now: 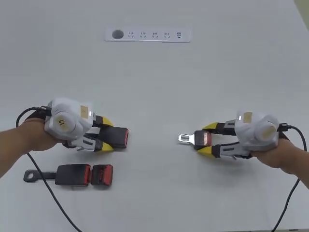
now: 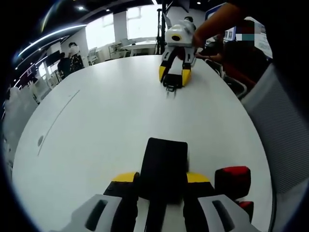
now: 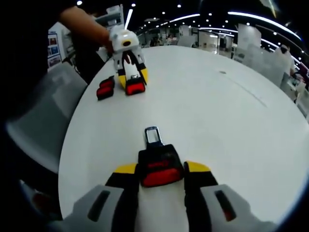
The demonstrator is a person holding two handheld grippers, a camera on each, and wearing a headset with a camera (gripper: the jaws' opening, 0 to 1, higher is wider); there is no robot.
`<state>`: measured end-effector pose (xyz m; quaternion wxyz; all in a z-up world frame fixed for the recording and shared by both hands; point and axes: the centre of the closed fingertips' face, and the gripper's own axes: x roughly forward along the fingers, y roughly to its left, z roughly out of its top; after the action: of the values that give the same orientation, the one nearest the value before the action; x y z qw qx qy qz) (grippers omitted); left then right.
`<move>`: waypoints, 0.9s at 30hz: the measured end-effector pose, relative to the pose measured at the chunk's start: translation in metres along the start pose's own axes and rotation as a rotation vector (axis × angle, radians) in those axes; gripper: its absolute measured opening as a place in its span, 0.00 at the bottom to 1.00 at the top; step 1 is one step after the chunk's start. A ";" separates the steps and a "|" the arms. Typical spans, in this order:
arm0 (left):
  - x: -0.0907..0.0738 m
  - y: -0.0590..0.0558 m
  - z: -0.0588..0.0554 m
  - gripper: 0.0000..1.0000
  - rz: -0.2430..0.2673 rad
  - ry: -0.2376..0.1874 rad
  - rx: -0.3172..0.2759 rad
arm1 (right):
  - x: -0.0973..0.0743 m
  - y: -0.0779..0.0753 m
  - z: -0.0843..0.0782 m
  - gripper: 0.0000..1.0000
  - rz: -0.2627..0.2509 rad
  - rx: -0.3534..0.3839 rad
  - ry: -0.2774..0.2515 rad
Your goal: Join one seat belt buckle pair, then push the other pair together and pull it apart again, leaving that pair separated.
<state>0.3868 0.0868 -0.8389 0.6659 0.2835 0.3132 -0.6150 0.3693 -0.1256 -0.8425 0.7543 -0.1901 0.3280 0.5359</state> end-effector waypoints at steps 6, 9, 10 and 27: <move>0.000 -0.001 0.000 0.37 0.006 0.001 -0.004 | 0.009 0.005 0.013 0.37 0.009 -0.011 -0.015; -0.001 -0.001 0.000 0.37 0.010 0.001 -0.006 | 0.013 0.006 0.016 0.37 0.013 -0.010 -0.022; -0.001 -0.001 0.000 0.37 0.012 0.000 -0.007 | 0.015 0.007 0.018 0.37 0.016 -0.010 -0.028; -0.001 -0.003 0.001 0.37 0.009 0.006 -0.005 | 0.060 0.021 0.060 0.37 0.046 -0.028 -0.061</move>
<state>0.3837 0.0864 -0.8370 0.6684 0.2852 0.3152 -0.6103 0.3798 -0.0389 -0.8401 0.7487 -0.1767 0.3019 0.5632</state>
